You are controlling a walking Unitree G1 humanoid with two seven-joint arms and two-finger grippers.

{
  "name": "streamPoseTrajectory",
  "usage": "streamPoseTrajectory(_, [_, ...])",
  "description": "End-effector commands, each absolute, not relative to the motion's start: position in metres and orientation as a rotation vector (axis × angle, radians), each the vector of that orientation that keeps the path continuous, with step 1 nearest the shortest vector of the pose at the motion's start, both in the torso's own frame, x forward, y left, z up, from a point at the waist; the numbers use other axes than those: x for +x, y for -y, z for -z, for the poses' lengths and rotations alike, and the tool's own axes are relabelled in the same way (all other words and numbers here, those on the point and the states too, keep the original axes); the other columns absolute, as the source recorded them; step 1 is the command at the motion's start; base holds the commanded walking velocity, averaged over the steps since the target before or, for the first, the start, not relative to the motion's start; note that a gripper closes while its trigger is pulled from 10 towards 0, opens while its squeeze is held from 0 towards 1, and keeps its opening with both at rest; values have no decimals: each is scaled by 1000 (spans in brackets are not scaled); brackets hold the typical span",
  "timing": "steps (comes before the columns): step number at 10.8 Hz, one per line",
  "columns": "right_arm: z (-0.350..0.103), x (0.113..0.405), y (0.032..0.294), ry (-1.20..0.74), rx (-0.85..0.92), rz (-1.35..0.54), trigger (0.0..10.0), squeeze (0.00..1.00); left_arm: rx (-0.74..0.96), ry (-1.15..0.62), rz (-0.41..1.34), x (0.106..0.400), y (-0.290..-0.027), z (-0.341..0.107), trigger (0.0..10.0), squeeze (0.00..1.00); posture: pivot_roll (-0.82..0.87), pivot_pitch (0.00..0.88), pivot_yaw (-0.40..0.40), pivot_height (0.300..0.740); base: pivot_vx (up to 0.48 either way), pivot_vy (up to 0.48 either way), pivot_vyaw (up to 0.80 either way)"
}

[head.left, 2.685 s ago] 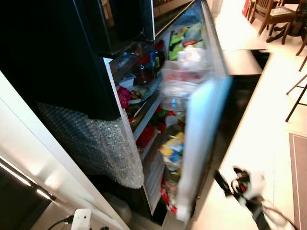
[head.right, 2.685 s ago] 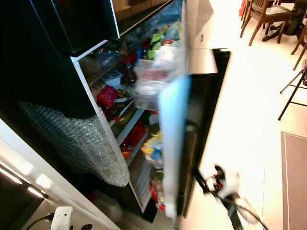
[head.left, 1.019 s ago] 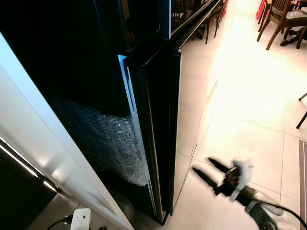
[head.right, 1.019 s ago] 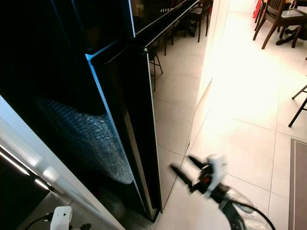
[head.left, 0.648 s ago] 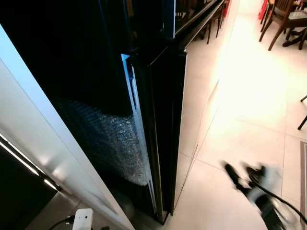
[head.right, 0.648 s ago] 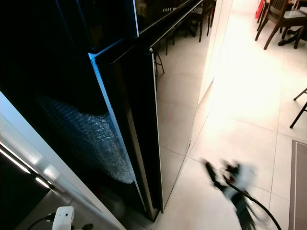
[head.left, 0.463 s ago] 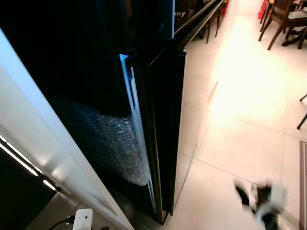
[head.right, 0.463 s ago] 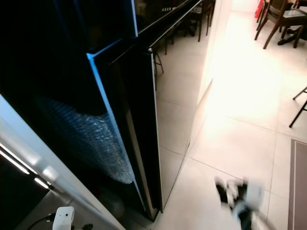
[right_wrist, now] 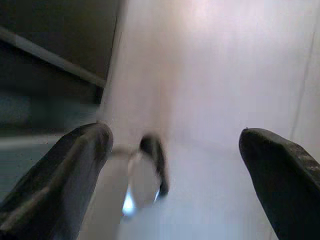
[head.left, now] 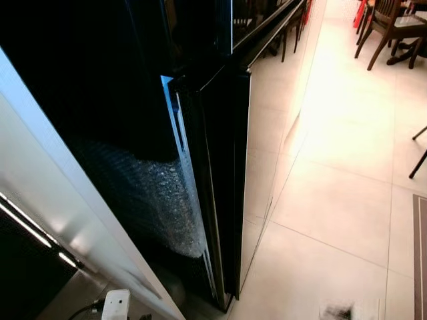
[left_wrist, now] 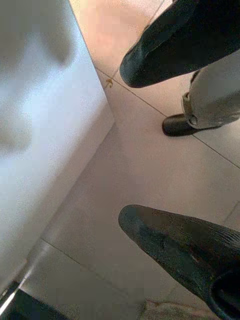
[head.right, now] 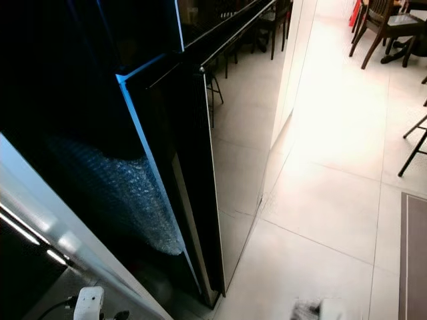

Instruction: Restocking fridge

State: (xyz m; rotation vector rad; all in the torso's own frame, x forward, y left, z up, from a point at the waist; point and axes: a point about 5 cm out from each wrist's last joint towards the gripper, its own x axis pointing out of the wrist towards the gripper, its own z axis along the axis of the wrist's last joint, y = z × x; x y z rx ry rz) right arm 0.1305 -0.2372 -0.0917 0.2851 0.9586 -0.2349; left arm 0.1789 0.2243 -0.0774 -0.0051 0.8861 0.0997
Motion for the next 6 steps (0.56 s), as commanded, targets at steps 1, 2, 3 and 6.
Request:
streamPoseTrajectory(1, [92, 134, 231, -953, 283, 216, 10000, 0, 20, -924, -95, 172, -228, 80, 10000, 0, -113, 0, 53, 740, 0, 0, 0])
streamPoseTrajectory(2, [93, 136, 227, -949, 282, 211, 10000, 0, 27, -927, -94, 172, -229, 80, 10000, 0, -117, 0, 55, 740, 0, 0, 0])
streamPoseTrajectory(3, [93, 138, 224, -949, 281, 208, 10000, 0, 31, -927, -94, 172, -230, 80, 10000, 0, -118, 0, 55, 740, 0, 0, 0])
streamPoseTrajectory(6, [94, 143, 217, -954, 252, 188, 10000, 0, 58, -939, -88, 171, -233, 80, 10000, 0, -121, 0, 64, 740, 0, -414, 0])
